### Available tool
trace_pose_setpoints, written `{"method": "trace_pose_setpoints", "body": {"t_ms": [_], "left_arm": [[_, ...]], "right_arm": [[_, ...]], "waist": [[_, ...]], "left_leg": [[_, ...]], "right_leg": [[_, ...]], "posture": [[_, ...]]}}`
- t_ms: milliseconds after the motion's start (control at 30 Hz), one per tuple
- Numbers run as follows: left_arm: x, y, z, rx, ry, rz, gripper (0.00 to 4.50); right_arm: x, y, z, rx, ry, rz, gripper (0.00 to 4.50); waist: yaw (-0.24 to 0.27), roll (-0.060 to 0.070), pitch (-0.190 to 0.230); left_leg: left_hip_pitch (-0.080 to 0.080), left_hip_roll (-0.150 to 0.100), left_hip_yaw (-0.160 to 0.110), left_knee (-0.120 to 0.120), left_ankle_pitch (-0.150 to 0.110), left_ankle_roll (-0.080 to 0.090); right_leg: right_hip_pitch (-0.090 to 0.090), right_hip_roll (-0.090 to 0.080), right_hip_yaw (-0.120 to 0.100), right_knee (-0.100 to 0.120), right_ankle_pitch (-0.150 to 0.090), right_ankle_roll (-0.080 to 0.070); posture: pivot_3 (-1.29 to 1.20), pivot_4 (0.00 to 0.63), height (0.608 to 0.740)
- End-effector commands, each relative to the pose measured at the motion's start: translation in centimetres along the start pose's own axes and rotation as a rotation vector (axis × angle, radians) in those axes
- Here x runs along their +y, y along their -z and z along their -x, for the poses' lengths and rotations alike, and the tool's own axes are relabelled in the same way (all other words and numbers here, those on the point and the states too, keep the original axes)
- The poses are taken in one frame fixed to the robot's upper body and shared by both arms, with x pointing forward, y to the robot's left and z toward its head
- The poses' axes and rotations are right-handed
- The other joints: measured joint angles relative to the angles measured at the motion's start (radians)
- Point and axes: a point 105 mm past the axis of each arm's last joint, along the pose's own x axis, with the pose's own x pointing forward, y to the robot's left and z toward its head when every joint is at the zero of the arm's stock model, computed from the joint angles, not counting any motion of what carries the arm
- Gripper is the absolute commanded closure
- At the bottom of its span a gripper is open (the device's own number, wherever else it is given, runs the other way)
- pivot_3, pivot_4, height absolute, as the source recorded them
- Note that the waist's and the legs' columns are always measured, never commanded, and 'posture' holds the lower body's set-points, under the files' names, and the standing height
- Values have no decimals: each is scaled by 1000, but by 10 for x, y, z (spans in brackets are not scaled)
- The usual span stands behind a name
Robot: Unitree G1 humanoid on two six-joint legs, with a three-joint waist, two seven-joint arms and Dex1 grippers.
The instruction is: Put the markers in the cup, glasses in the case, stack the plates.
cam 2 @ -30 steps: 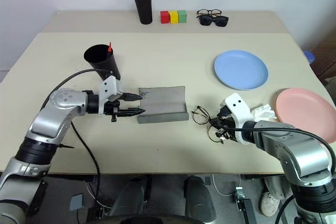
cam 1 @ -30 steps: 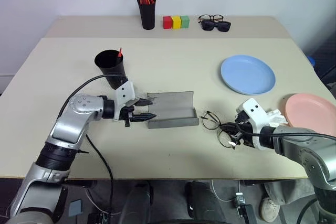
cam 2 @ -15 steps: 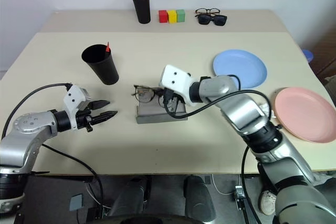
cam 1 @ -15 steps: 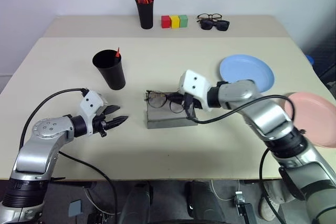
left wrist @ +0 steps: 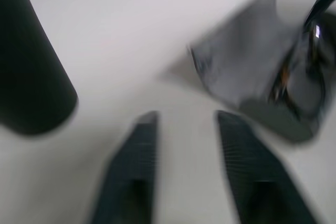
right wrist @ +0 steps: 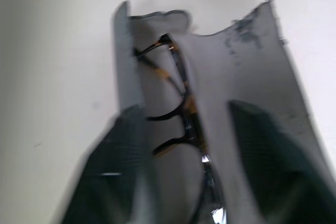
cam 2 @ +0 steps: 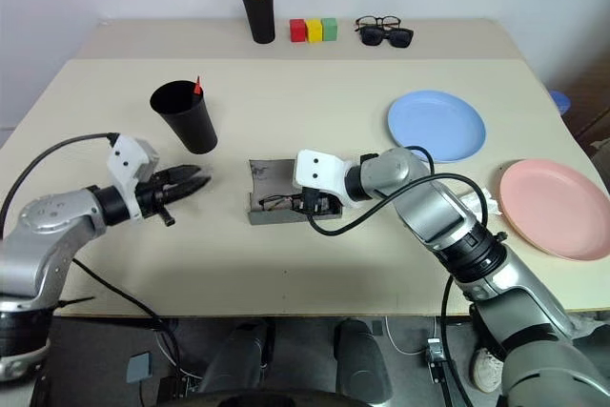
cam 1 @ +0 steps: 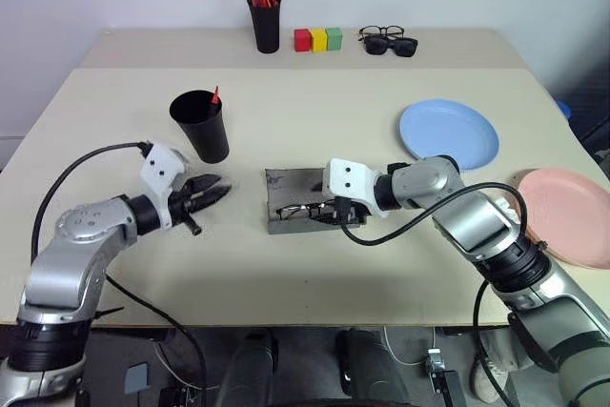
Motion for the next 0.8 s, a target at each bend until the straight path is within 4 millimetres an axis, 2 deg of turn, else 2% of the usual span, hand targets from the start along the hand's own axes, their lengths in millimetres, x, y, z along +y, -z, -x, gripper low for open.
{"method": "trace_pose_setpoints", "body": {"t_ms": [33,100,133,233,333,400,500,600,733,800], "left_arm": [[-1,-19,-31,-26,23,-26,4479],[1,-24,-53,-18,7,-13,4479],[0,-30,-71,-14,17,16,4479],[-13,-45,-111,11,103,66,4479],[-16,-34,-130,148,152,109,4479],[-16,-28,-140,239,180,136,4479],[-25,-25,-145,319,272,199,4479],[-30,-24,-144,344,349,171,4479],[-39,-31,-129,301,471,133,4479],[-46,-34,-116,259,544,77,4479]], "right_arm": [[-17,-23,14,-68,112,49,1050],[-18,-24,21,-80,135,39,1050],[-17,-24,28,-94,154,26,1050],[-13,-23,49,-130,207,-12,1050],[-10,-21,64,-148,257,-57,1050],[-9,-13,79,-144,312,-123,1050],[-1,4,93,-94,359,-177,1050],[6,18,102,-44,389,-204,1050],[4,25,107,-23,440,-224,1050],[-4,30,109,-4,491,-218,1050]], "waist": [[5,0,0],[8,-1,-1],[7,-1,-1],[15,-2,0],[-2,-2,0],[-8,-1,0],[-17,-1,0],[-20,-1,0],[-27,-1,0],[-28,-1,0]], "left_leg": [[0,0,0,0,0,0],[0,-1,0,1,0,0],[0,-1,0,1,0,0],[-1,-2,-2,2,0,0],[-2,-2,-1,2,0,0],[-1,-1,-1,1,0,0],[-1,0,-1,0,0,0],[-1,-1,-1,1,0,0],[0,-1,-1,0,0,0],[0,0,-1,0,0,0]], "right_leg": [[0,0,0,0,0,0],[1,0,-1,0,0,0],[1,0,-1,0,0,1],[1,0,-2,-1,0,1],[1,-1,-2,-1,0,1],[0,1,-2,0,0,1],[0,1,-1,1,0,1],[0,1,-1,0,-1,2],[0,0,-1,1,-1,2],[0,1,-1,1,-1,1]], "posture": [[0,150,740],[0,150,740],[0,150,740],[0,150,740],[0,150,740],[0,150,740],[0,150,740],[0,150,740],[0,150,740],[0,150,740]]}}
